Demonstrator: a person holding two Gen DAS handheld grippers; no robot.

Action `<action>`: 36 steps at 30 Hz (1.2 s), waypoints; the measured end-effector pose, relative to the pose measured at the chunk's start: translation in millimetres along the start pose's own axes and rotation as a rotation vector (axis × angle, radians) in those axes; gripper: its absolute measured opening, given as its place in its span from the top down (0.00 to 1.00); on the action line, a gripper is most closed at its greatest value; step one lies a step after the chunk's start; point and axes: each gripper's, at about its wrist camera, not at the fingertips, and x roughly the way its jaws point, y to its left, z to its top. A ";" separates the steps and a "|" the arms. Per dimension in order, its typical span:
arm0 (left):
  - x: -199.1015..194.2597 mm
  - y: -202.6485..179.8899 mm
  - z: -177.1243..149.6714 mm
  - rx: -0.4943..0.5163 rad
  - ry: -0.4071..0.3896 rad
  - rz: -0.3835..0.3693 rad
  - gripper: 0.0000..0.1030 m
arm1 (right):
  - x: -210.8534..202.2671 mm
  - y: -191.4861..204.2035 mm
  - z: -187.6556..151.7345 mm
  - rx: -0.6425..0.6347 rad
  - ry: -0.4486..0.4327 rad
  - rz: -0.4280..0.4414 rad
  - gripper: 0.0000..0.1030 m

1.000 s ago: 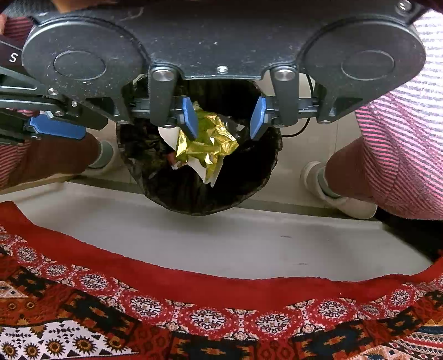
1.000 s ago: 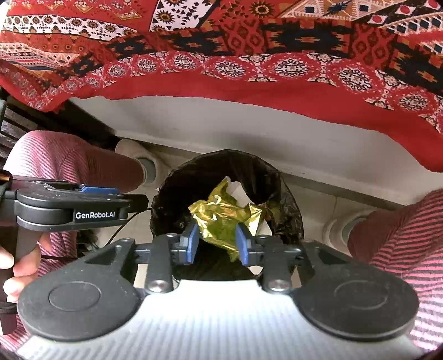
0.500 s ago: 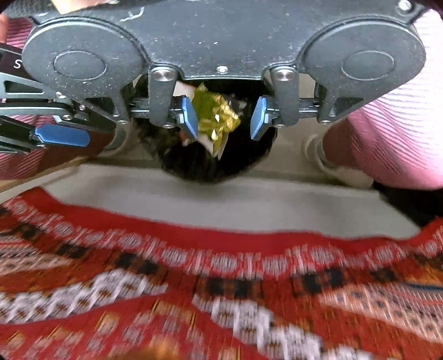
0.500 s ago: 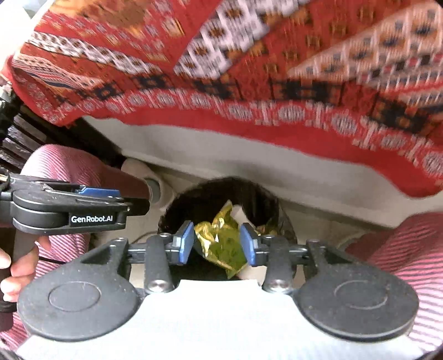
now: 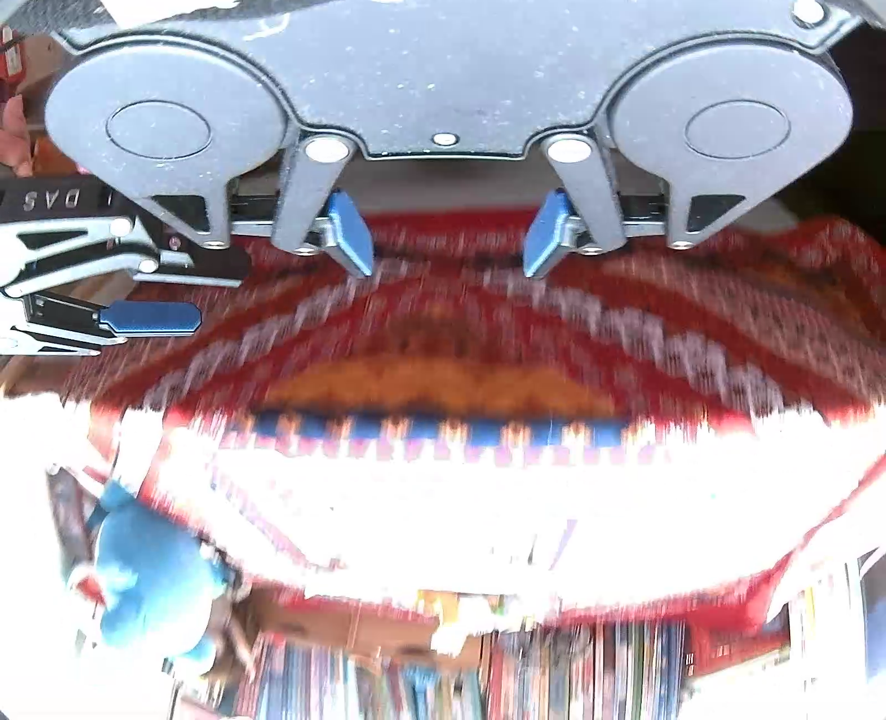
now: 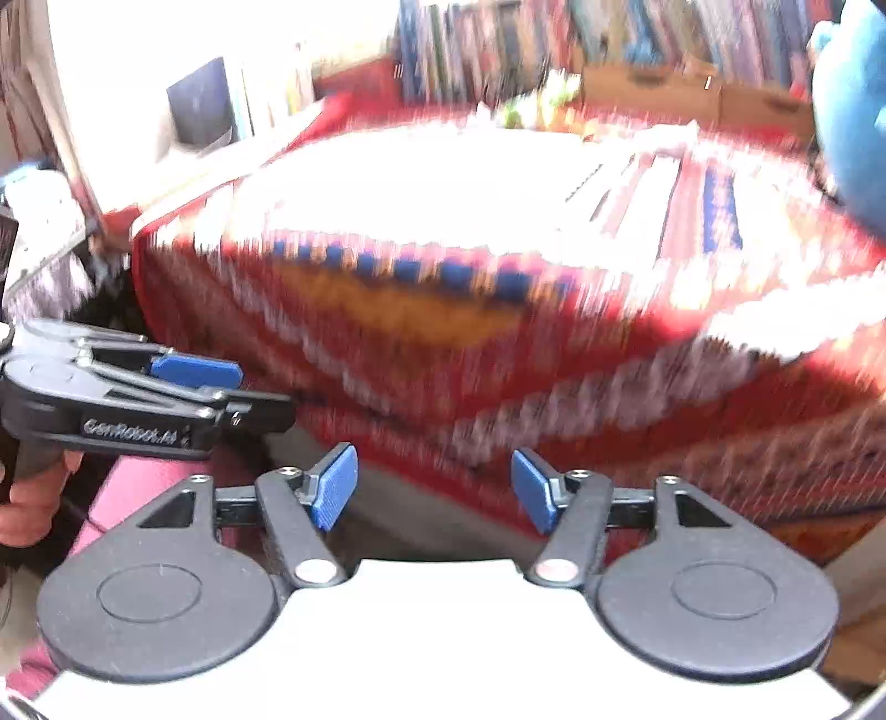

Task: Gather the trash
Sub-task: 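Raise both tools back up toward the blanket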

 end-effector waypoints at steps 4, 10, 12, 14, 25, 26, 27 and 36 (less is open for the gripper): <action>-3.6 1.4 24.3 0.003 -0.082 0.016 0.37 | -6.3 -7.6 27.3 0.001 -0.086 -0.026 0.25; -2.5 13.3 60.0 -0.047 -0.247 0.039 0.30 | -2.9 -33.7 58.6 0.042 -0.173 -0.084 0.19; 3.4 17.3 69.4 -0.039 -0.291 0.061 0.25 | -0.7 -46.1 67.6 0.067 -0.196 -0.107 0.18; 14.0 22.7 82.6 -0.048 -0.297 0.085 0.23 | 3.3 -58.9 78.7 0.091 -0.219 -0.132 0.16; 75.9 41.8 140.3 -0.048 -0.284 0.103 0.17 | 38.1 -118.5 135.0 0.157 -0.257 -0.273 0.13; 84.3 42.6 145.1 -0.044 -0.268 0.111 0.17 | 42.2 -122.5 139.3 0.163 -0.253 -0.275 0.13; 91.3 43.7 149.1 -0.042 -0.253 0.117 0.17 | 46.3 -126.3 143.5 0.170 -0.248 -0.278 0.13; 145.1 49.4 166.3 -0.055 -0.147 0.145 0.28 | 86.6 -152.3 177.0 0.176 -0.241 -0.327 0.13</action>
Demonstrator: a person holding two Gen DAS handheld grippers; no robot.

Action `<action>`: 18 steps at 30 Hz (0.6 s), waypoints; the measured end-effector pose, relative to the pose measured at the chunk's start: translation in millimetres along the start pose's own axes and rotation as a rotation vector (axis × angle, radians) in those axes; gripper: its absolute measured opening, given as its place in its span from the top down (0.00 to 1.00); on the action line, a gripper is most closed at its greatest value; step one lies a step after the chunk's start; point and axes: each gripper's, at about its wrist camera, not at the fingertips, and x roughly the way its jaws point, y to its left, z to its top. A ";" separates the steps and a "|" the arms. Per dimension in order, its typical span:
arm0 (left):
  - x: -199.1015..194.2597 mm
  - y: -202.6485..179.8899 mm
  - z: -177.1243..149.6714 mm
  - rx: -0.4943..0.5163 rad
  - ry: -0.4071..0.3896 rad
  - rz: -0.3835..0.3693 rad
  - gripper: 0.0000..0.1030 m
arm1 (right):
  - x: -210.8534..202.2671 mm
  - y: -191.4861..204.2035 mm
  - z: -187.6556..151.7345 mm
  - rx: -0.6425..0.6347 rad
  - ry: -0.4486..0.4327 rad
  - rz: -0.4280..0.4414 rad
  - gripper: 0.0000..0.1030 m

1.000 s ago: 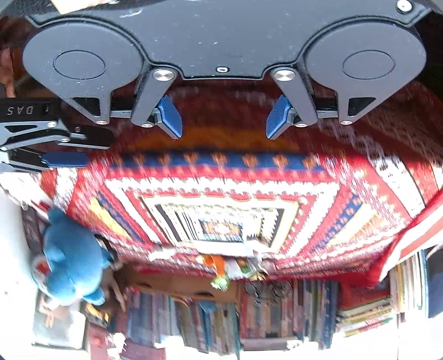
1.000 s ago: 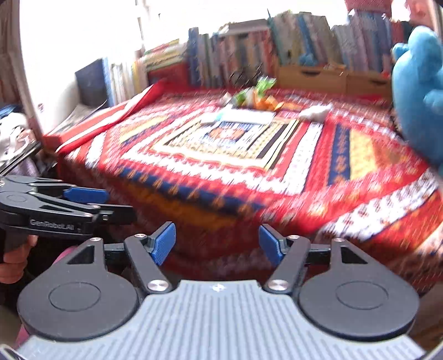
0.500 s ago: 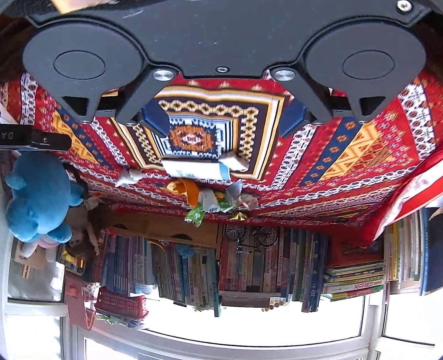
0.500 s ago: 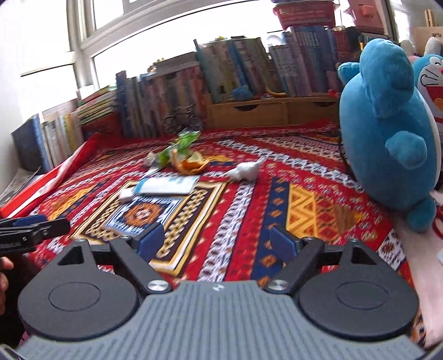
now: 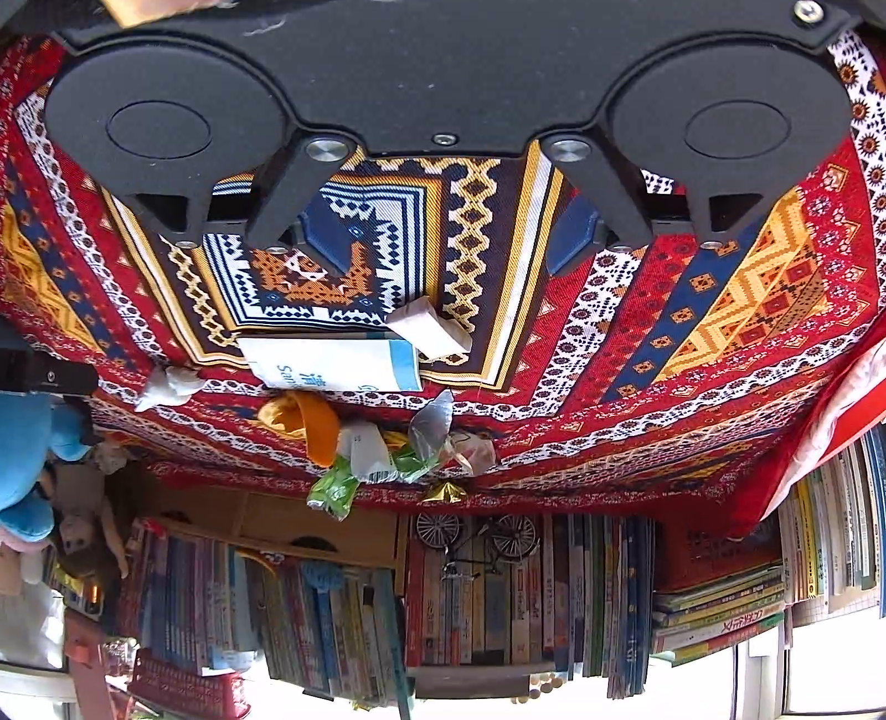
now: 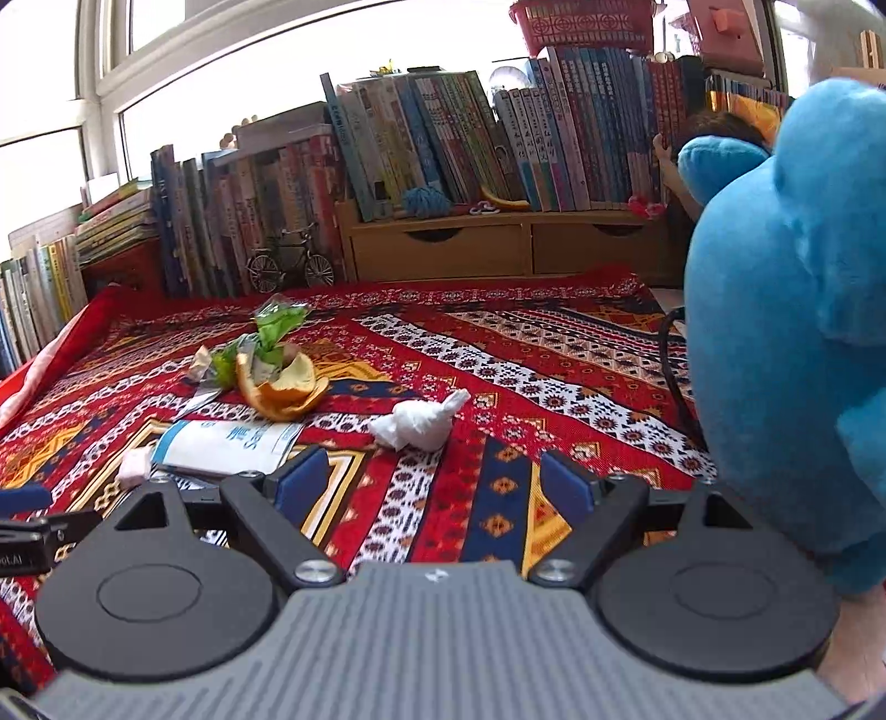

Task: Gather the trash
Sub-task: 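Raise both tools back up toward the blanket, then grasp the white tissue with the right gripper while the left grasps the pink wrapper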

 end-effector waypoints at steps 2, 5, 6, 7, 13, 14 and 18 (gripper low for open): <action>6.5 -0.4 1.9 0.003 0.007 -0.004 0.31 | 13.9 -4.6 3.5 0.031 0.018 0.006 0.13; 14.8 -0.9 5.6 0.005 0.005 -0.011 0.40 | 33.2 -9.0 7.7 0.075 0.043 0.012 0.13; 17.5 -0.9 7.1 0.002 0.004 -0.010 0.41 | 38.1 -9.6 8.7 0.087 0.048 0.014 0.13; 20.2 -1.0 8.7 -0.001 0.002 -0.009 0.45 | 42.6 -10.0 9.5 0.098 0.051 0.017 0.13; 37.0 -4.3 17.9 -0.001 0.002 -0.016 0.54 | 67.2 -5.4 14.3 0.101 0.079 0.031 0.13; 38.7 -5.5 19.0 0.000 -0.002 -0.023 0.54 | 70.3 -3.9 14.6 0.097 0.081 0.032 0.13; 47.8 -11.9 22.5 0.012 0.007 -0.035 0.67 | 81.7 -0.7 15.4 0.089 0.103 0.041 0.29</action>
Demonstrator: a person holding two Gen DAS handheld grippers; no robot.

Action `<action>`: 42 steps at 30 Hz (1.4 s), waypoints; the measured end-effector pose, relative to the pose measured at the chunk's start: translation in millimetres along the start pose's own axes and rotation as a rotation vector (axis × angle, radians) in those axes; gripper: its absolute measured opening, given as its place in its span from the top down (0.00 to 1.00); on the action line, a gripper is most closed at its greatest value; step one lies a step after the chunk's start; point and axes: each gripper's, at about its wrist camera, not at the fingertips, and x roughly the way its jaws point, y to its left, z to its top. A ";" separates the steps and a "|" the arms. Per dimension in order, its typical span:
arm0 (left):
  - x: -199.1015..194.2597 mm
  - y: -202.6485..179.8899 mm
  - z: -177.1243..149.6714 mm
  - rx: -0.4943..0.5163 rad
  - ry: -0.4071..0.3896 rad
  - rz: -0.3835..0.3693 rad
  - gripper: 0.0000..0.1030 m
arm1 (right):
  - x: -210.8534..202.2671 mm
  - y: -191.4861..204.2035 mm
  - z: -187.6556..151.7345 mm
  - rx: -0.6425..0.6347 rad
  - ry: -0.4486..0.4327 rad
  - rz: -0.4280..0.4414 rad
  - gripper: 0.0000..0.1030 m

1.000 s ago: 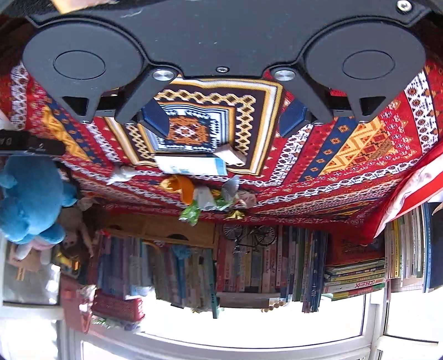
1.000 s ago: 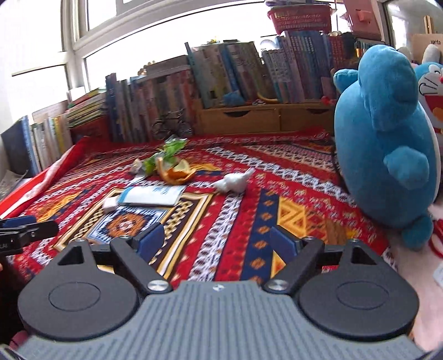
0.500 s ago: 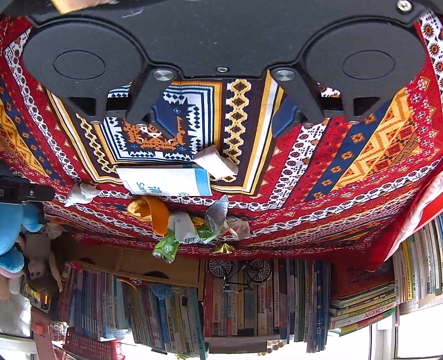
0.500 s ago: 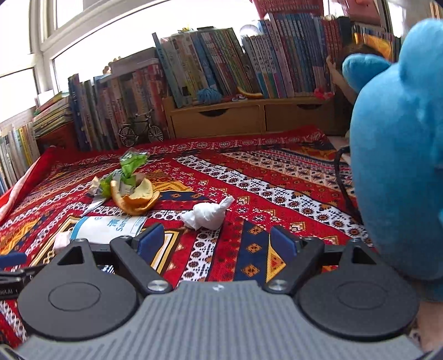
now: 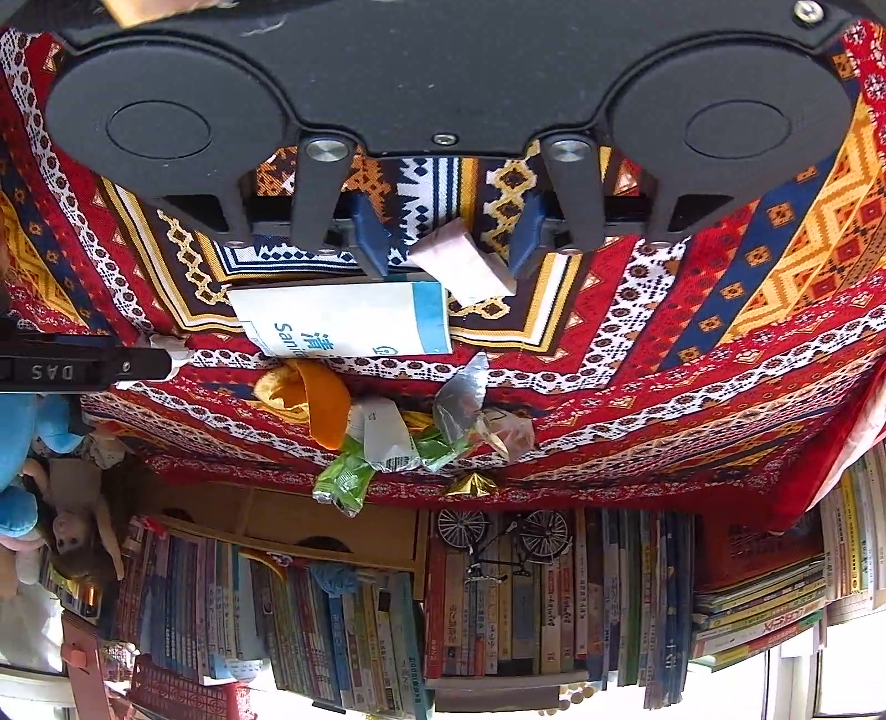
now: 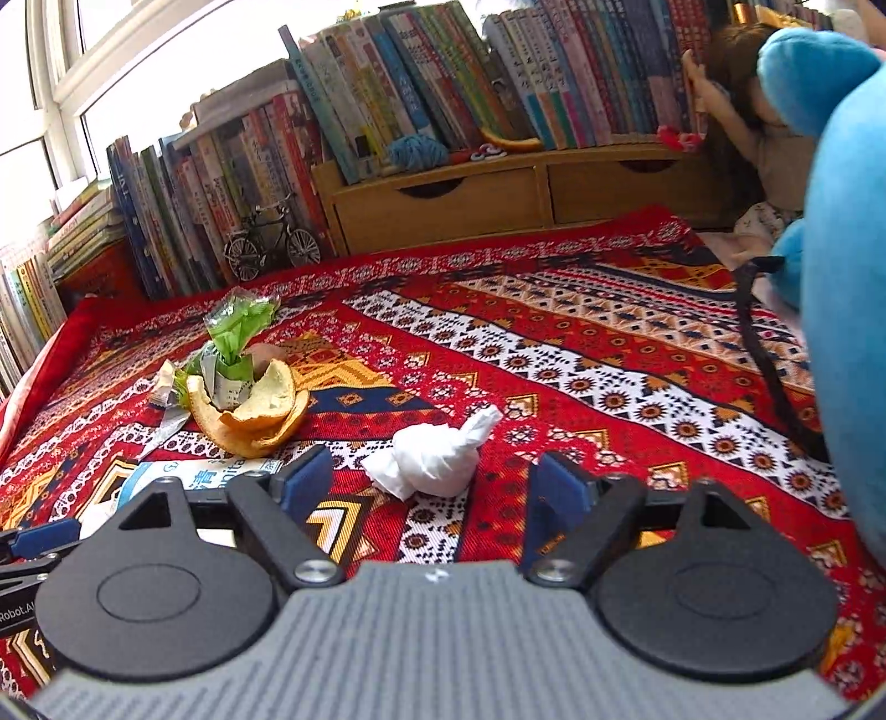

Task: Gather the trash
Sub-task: 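Grasp the white tissue with the right gripper while the left grasps the pink wrapper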

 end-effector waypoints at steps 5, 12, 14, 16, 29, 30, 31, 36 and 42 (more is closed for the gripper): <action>-5.9 -1.3 0.2 -0.004 -0.005 0.006 0.75 | 1.1 -1.2 -6.7 0.020 0.027 0.010 0.70; -29.2 1.5 -2.0 -0.015 -0.035 -0.010 0.75 | -21.3 -1.2 -15.9 -0.033 -0.010 0.023 0.71; -36.8 2.0 -2.5 -0.020 -0.045 -0.014 0.75 | -25.4 -0.4 -14.6 -0.045 -0.024 0.014 0.71; -45.2 2.8 -3.4 -0.027 -0.053 -0.025 0.75 | -30.5 -1.2 -13.6 -0.034 -0.033 0.022 0.71; -100.3 -11.6 -24.6 0.010 -0.063 -0.105 0.75 | -100.5 14.5 -45.4 -0.078 -0.059 0.130 0.71; -105.0 -12.6 -28.0 0.012 -0.060 -0.111 0.75 | -107.1 15.4 -49.3 -0.082 -0.063 0.136 0.71; -109.7 -13.5 -31.3 0.013 -0.058 -0.116 0.75 | -112.9 15.9 -52.5 -0.085 -0.065 0.142 0.71; -135.1 -16.8 -47.3 0.029 -0.055 -0.141 0.75 | -144.0 20.4 -73.7 -0.109 -0.076 0.173 0.71; -163.9 -20.1 -70.2 0.059 -0.066 -0.163 0.75 | -175.3 32.5 -101.7 -0.149 -0.073 0.210 0.71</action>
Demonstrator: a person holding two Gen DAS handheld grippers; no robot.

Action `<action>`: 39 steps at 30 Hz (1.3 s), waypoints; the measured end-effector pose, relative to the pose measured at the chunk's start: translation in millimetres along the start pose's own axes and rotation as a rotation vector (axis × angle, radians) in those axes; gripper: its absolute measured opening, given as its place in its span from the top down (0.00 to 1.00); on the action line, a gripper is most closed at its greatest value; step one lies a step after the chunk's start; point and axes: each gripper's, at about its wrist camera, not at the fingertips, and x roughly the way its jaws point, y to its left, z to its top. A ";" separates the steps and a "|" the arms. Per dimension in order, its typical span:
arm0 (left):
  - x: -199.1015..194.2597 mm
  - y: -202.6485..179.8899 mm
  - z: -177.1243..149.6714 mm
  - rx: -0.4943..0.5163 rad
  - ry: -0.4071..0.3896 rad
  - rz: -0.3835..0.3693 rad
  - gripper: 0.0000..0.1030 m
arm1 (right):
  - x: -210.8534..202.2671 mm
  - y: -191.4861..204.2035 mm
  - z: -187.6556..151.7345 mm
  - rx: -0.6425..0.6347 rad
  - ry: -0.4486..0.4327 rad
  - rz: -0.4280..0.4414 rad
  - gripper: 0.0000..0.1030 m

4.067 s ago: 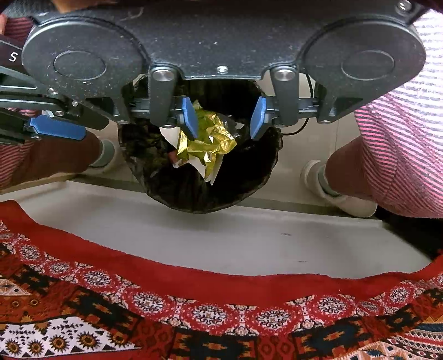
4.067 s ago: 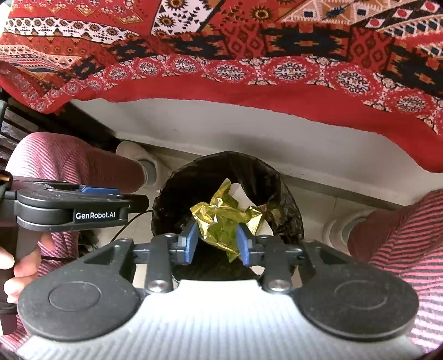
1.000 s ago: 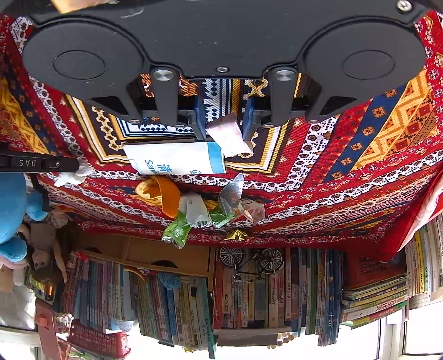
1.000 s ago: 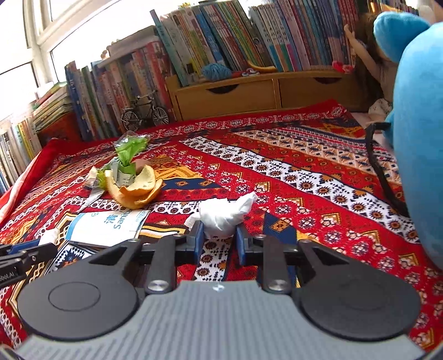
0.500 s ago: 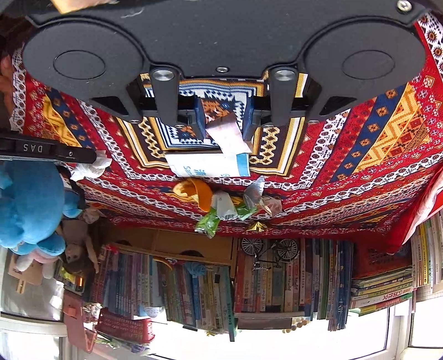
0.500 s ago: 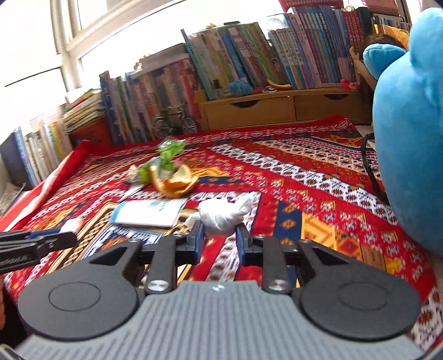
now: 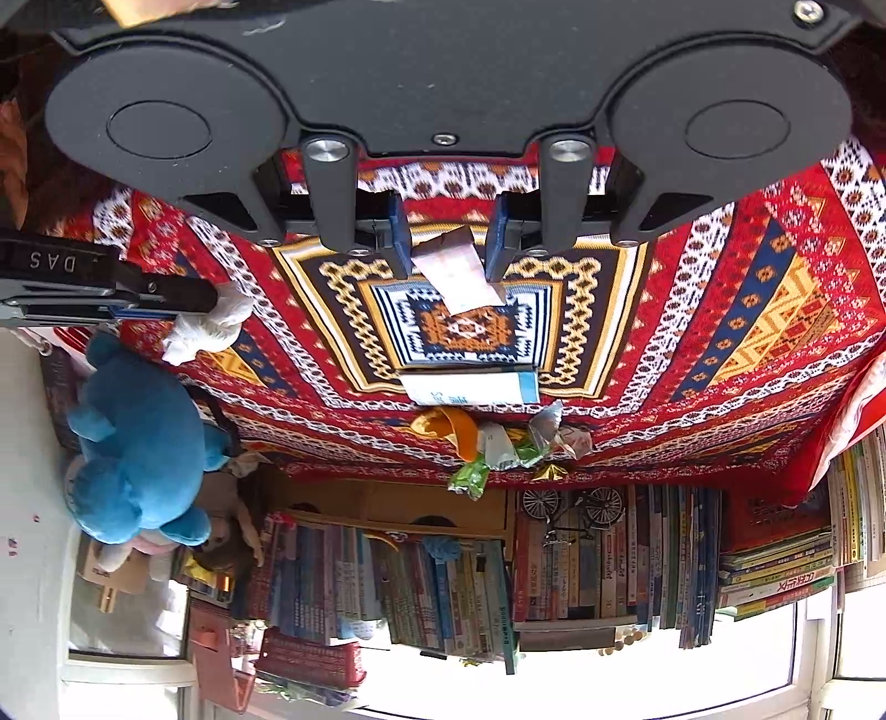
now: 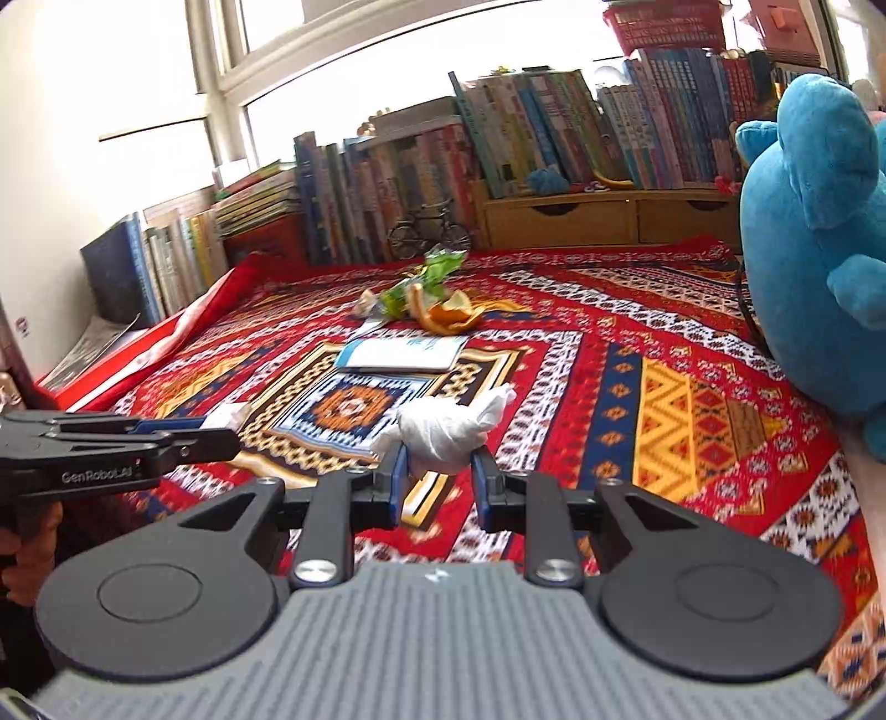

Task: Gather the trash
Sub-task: 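Grasp the white tissue with the right gripper while the left grasps the pink wrapper, then carry the tissue and pink wrapper down over the trash bin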

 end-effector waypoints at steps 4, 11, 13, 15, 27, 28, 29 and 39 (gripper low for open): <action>-20.0 -4.4 -12.4 0.002 0.000 -0.025 0.75 | -14.1 12.5 -13.2 -0.018 0.015 0.028 0.71; -51.3 -13.4 -31.7 0.015 -0.007 -0.063 0.75 | -35.1 30.0 -32.2 -0.046 0.029 0.067 0.71; -59.0 -16.3 -36.9 0.023 -0.004 -0.075 0.75 | -39.5 34.6 -38.6 -0.057 0.038 0.073 0.71; -66.2 -19.2 -42.3 0.028 0.002 -0.088 0.75 | -43.1 37.8 -44.7 -0.058 0.052 0.083 0.71; -97.4 -28.6 -83.8 0.066 0.061 -0.116 0.75 | -65.7 59.5 -93.4 -0.096 0.162 0.122 0.71; -97.3 -28.6 -89.0 0.065 0.077 -0.119 0.75 | -65.9 60.8 -98.1 -0.097 0.178 0.126 0.71; -96.6 -28.2 -94.0 0.062 0.094 -0.119 0.75 | -65.7 62.3 -102.8 -0.096 0.193 0.131 0.71; -56.6 -16.7 -148.1 0.021 0.316 -0.085 0.75 | -43.0 65.1 -150.8 -0.087 0.351 0.131 0.71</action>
